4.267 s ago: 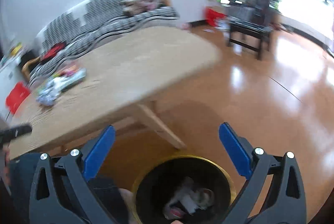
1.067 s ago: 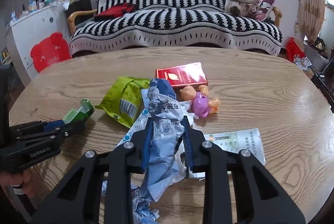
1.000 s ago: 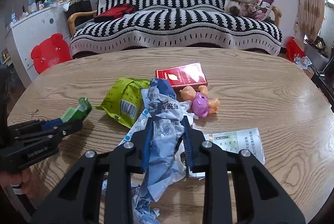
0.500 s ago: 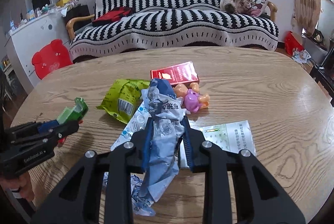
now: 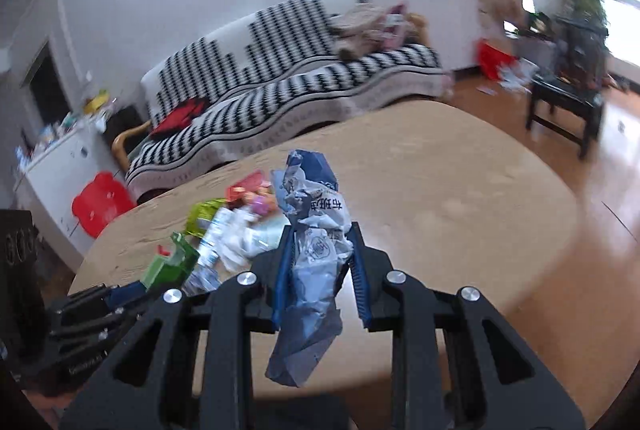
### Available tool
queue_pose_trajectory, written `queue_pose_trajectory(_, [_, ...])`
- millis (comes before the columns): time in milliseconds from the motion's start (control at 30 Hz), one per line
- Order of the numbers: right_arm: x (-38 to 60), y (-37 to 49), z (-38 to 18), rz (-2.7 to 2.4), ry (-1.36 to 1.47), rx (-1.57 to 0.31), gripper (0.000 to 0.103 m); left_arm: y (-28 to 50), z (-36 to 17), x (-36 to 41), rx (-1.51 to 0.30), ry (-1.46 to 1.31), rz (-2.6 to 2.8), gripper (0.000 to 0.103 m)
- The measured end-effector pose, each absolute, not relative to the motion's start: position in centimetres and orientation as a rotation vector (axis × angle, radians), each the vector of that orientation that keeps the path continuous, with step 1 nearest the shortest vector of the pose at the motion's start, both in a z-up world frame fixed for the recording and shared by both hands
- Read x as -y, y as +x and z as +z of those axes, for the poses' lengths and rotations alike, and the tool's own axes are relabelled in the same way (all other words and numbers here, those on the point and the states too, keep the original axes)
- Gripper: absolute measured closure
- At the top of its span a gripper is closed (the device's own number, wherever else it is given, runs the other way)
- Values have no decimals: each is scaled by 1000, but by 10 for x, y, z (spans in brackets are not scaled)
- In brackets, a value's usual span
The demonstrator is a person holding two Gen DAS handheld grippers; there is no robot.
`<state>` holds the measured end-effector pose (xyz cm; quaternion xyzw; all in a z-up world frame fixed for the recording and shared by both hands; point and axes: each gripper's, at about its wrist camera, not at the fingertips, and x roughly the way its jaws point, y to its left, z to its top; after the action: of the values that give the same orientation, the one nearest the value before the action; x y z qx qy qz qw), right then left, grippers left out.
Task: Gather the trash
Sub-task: 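Carry both items over the bin and open both tools to drop them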
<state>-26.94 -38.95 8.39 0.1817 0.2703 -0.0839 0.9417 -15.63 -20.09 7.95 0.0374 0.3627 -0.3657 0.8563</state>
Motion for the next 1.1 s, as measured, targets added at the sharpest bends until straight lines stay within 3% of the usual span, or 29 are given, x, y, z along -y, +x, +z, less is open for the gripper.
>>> queue_pose_trajectory(167, [429, -357, 39, -279, 345, -647, 76, -228, 32, 266, -870, 184, -879, 69])
queue_pose_trajectory(333, [468, -419, -53, -318, 491, -828, 76, -264, -49, 329, -1121, 231, -951, 69])
queue_pose_trajectory(467, [492, -446, -137, -337, 681, -951, 76, -299, -111, 367, -1095, 481, -967, 69])
queue_pose_trajectory(567, [495, -459, -175, -352, 721, -1013, 76, -286, -141, 376, -1235, 469, -965, 69])
queue_pose_trajectory(733, [503, -466, -191, -391, 732, -1021, 76, -273, -160, 385, -1301, 458, -919, 69])
queue_pose_trajectory(1100, [498, -454, -182, -402, 699, -1023, 76, -276, -159, 392, -1259, 494, -943, 69])
